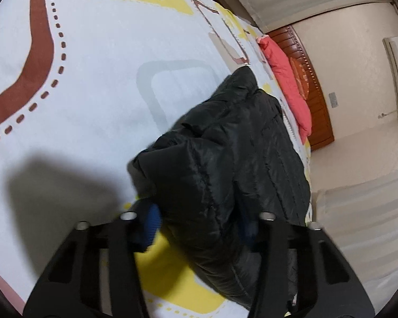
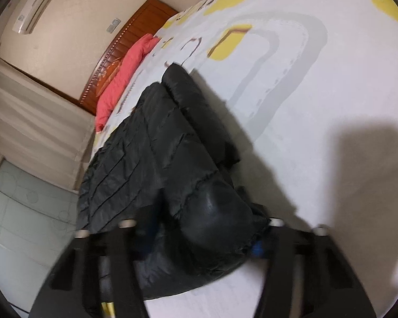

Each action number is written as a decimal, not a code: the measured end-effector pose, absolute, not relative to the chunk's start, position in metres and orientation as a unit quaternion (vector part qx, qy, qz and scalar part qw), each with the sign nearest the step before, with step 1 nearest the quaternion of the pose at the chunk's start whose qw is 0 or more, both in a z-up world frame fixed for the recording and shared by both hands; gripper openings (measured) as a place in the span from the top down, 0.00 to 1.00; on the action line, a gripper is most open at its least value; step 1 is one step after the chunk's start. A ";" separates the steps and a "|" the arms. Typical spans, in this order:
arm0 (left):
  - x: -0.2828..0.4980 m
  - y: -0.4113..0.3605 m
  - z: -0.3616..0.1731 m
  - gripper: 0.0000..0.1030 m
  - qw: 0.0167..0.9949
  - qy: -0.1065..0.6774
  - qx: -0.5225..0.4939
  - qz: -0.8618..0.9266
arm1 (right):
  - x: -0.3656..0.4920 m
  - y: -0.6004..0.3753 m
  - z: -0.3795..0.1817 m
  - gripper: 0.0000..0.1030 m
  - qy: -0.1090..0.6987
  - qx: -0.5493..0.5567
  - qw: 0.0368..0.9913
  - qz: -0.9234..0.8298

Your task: Fold large clothes

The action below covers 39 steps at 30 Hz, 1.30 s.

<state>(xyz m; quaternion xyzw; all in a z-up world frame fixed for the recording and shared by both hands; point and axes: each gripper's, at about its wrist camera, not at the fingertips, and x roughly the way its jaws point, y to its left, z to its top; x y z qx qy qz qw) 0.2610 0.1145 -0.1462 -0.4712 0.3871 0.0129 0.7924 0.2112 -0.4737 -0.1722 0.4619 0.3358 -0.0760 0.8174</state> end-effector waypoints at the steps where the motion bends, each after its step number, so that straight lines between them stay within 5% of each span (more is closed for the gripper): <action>1: 0.260 0.112 -0.143 0.70 0.795 0.384 -0.469 0.011 | 0.210 -0.473 -0.173 0.69 0.331 0.467 0.817 -0.067; 6: 0.253 0.111 -0.131 0.80 0.807 0.380 -0.452 -0.001 | 0.199 -0.471 -0.163 0.80 0.319 0.463 0.825 -0.052; 25: 0.119 0.142 -0.132 0.80 0.806 0.399 -0.437 0.000 | 0.082 -0.453 -0.167 0.80 0.342 0.467 0.815 -0.030; 27: 0.120 0.145 -0.134 0.77 0.805 0.401 -0.437 -0.004 | 0.082 -0.455 -0.170 0.78 0.341 0.473 0.812 -0.026; 32: 0.113 0.153 -0.128 0.46 0.816 0.400 -0.416 0.033 | 0.082 -0.459 -0.166 0.68 0.339 0.474 0.812 -0.032; 39: 0.094 0.173 -0.122 0.36 0.826 0.403 -0.389 0.057 | 0.046 -0.478 -0.162 0.50 0.328 0.471 0.816 -0.068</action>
